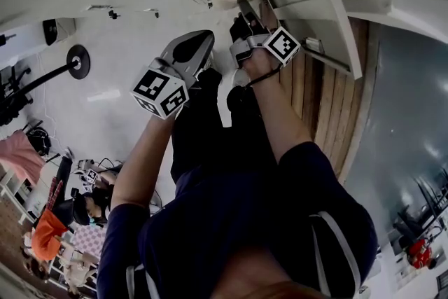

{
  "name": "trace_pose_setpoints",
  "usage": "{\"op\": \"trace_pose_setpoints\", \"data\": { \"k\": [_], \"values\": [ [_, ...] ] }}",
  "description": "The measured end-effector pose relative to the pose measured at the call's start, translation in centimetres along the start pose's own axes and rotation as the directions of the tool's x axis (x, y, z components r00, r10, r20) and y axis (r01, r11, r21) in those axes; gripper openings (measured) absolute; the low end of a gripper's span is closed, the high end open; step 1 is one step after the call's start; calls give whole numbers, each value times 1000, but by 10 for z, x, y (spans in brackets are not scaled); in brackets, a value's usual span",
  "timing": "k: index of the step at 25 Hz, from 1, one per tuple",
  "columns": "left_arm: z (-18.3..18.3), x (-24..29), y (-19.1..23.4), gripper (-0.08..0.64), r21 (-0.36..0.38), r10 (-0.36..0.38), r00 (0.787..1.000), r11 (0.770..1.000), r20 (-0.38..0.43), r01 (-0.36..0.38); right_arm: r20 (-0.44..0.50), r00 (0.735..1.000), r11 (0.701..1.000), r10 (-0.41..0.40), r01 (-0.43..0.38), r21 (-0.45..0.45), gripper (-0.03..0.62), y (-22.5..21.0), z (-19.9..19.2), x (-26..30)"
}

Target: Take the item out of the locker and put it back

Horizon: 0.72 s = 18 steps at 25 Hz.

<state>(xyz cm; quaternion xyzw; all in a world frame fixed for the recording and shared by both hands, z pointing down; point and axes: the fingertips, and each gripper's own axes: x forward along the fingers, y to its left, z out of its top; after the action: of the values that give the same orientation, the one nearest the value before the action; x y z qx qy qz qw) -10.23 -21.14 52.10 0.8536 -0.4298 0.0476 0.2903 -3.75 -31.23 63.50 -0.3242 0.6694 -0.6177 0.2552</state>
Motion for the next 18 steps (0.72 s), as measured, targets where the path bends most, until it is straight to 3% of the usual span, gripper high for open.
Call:
{"op": "trace_pose_setpoints", "data": {
  "k": [8,18],
  "values": [
    [21,-38,-42,3,-2,40,999,999,30,-40,-50,999,1000,12,-12,7,17,52,-20,-41],
    [33,-69,-94,3,-28,61,997,998,57,-59,-78,997,1000,9,-9,8,17,103,-15,-102]
  ]
}}
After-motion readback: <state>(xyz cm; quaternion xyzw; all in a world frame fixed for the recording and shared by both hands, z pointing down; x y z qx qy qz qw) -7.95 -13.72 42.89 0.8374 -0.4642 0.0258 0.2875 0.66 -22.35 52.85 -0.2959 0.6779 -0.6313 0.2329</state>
